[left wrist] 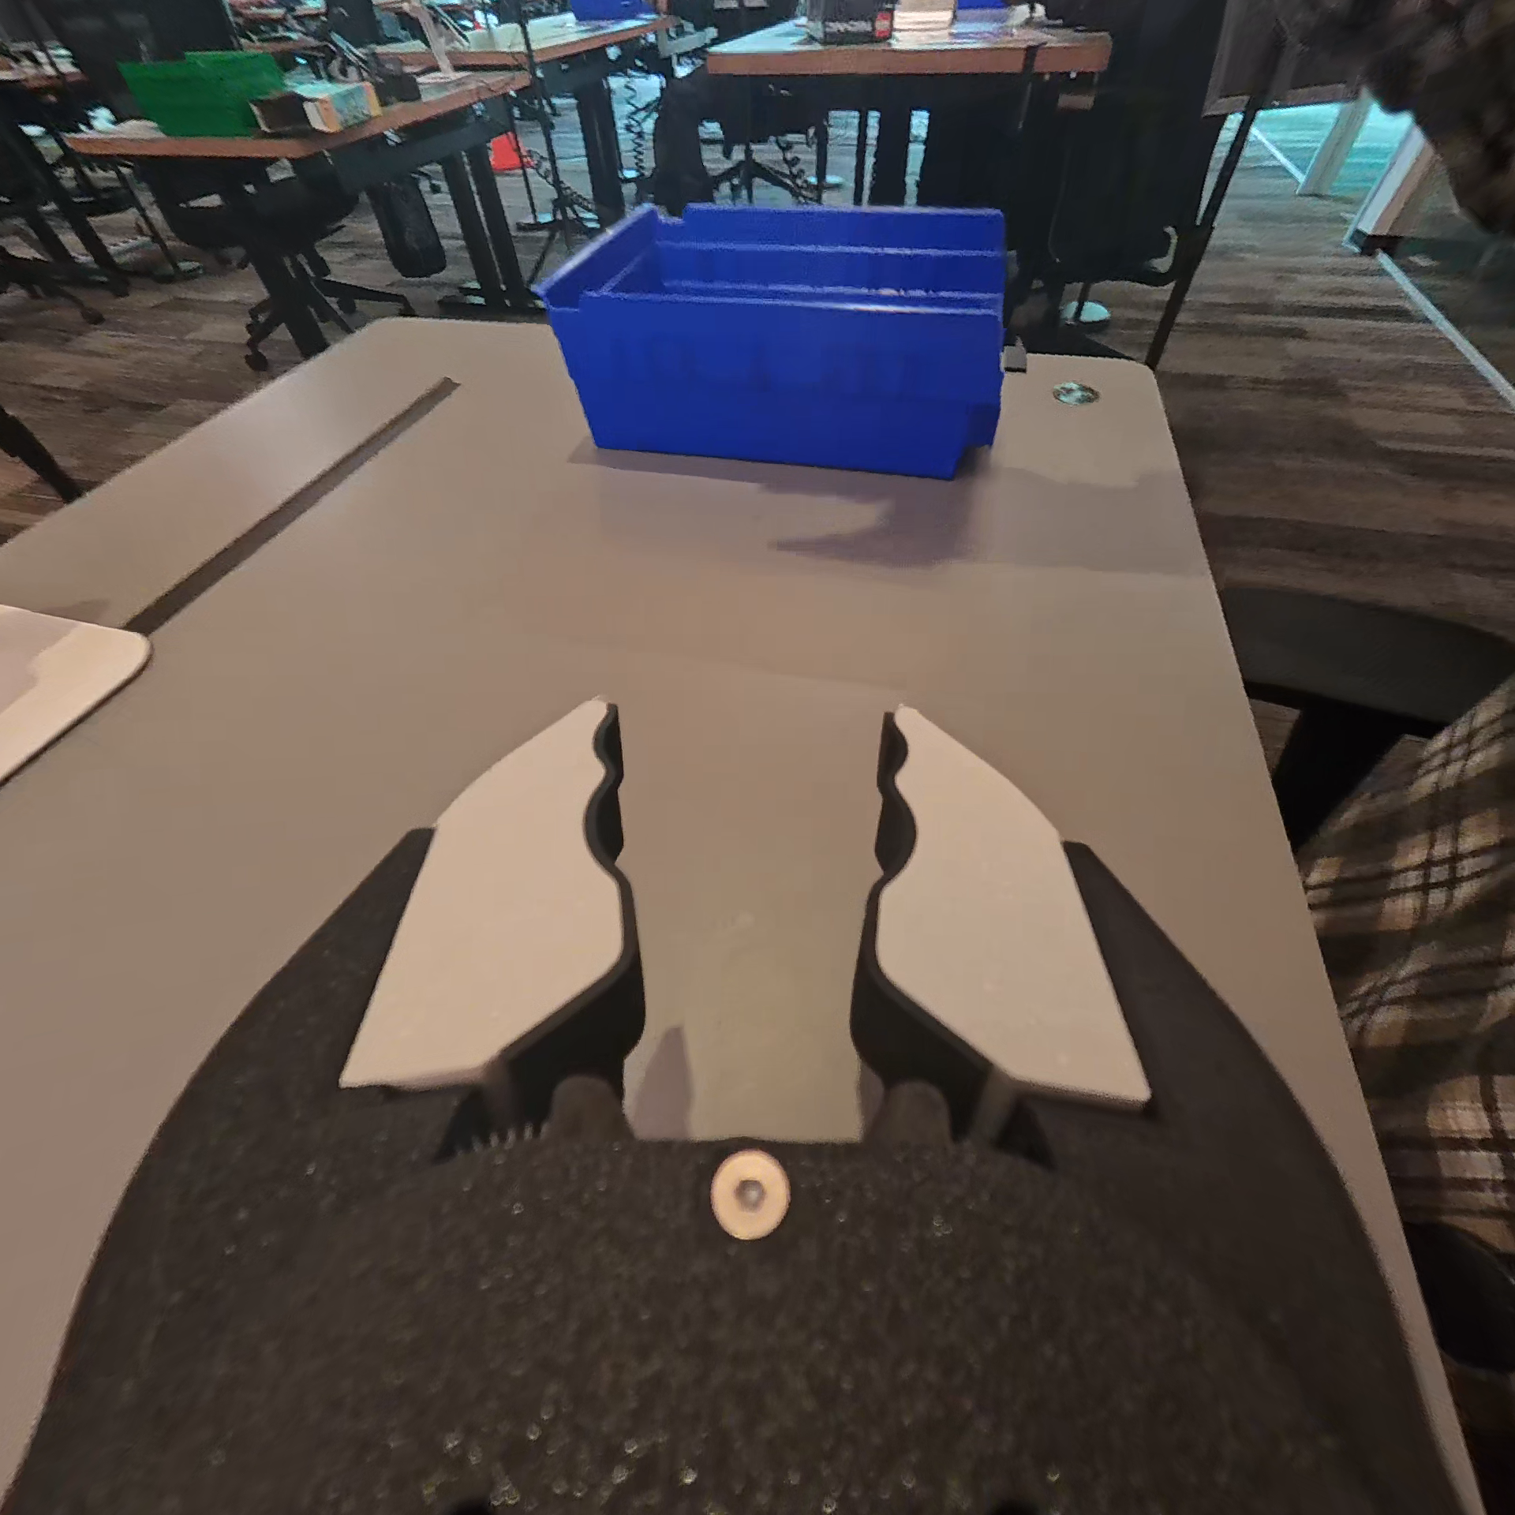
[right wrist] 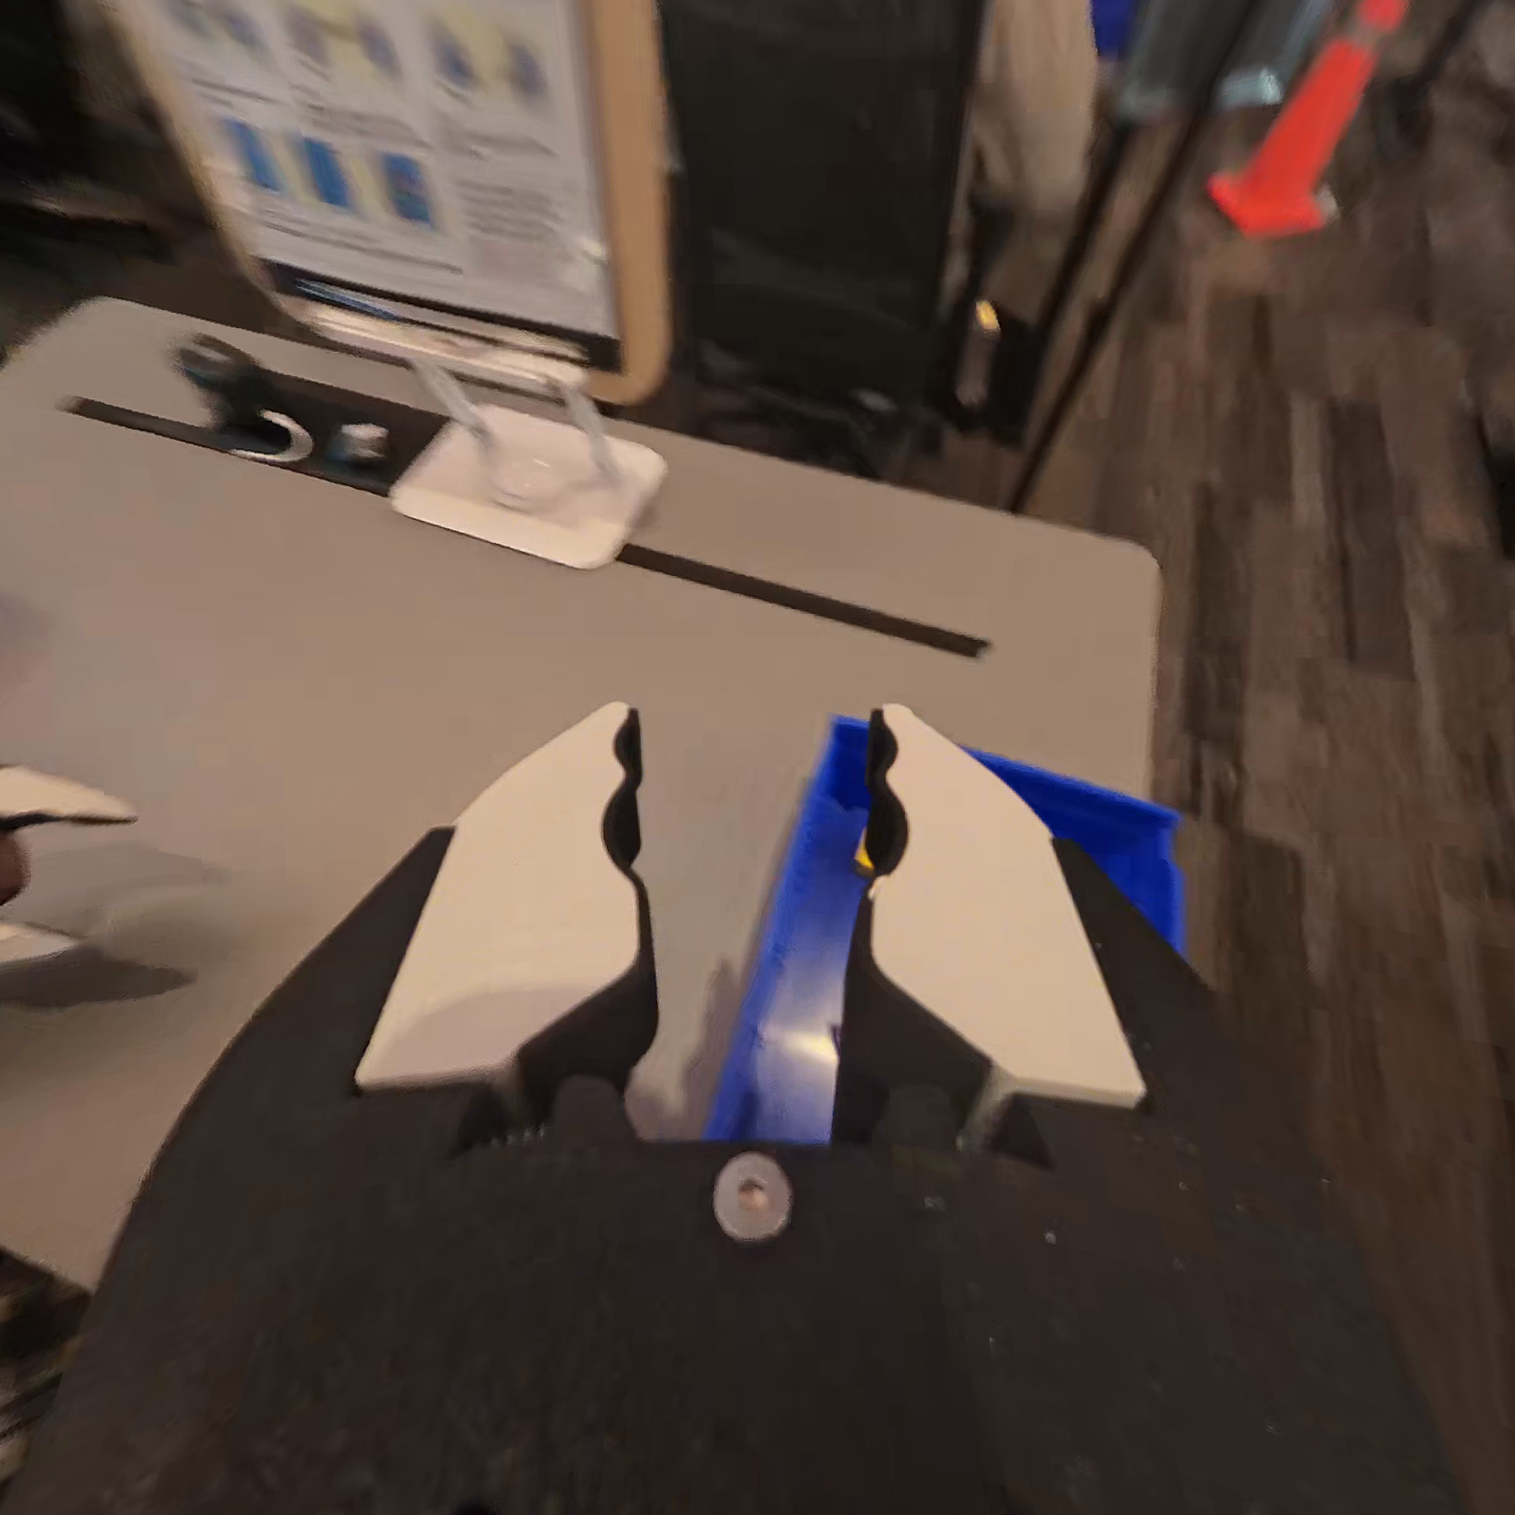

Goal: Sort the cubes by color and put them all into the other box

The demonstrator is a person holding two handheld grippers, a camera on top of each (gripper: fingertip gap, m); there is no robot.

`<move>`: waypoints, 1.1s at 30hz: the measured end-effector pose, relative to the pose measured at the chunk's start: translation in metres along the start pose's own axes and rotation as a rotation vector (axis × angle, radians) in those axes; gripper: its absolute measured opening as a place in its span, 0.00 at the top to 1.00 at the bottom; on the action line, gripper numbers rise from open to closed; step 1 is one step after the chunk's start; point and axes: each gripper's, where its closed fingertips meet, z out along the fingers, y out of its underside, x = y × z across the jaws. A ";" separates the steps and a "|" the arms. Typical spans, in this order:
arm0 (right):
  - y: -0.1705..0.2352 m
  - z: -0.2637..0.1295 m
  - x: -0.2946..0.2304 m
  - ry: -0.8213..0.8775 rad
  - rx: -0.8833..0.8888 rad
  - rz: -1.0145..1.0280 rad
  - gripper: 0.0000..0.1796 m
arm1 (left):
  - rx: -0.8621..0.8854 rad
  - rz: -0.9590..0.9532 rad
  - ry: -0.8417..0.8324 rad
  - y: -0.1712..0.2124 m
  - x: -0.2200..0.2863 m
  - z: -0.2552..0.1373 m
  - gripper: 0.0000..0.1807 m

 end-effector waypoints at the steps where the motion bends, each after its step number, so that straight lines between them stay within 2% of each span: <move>1: -0.003 -0.003 -0.024 -0.043 0.041 -0.029 0.71 | 0.012 -0.005 -0.017 -0.004 -0.003 -0.005 0.67; 4: 0.011 0.003 -0.095 -0.202 0.140 -0.094 0.70 | 0.055 -0.042 -0.070 -0.016 -0.013 -0.028 0.67; 7: 0.046 0.031 -0.157 -0.375 0.190 -0.125 0.70 | 0.061 -0.076 -0.141 -0.022 -0.027 -0.064 0.67; 12: 0.096 0.096 -0.230 -0.598 0.219 -0.094 0.69 | -0.016 -0.020 -0.354 -0.023 -0.054 -0.166 0.67; 15: 0.111 0.125 -0.255 -0.677 0.222 -0.065 0.69 | -0.214 0.028 -0.549 0.000 -0.081 -0.251 0.67; 18: 0.119 0.143 -0.270 -0.707 0.232 -0.071 0.70 | -0.535 -0.020 -0.695 0.049 -0.104 -0.344 0.66; 22: 0.132 0.157 -0.281 -0.740 0.225 -0.088 0.70 | -0.870 -0.216 -0.695 0.124 -0.104 -0.434 0.64; 26: 0.143 0.163 -0.282 -0.739 0.199 -0.107 0.69 | -0.953 -0.289 -0.562 0.168 -0.088 -0.452 0.66; 33: 0.132 0.151 -0.281 -0.732 0.206 -0.126 0.69 | -0.936 -0.207 -0.234 0.200 -0.069 -0.424 0.68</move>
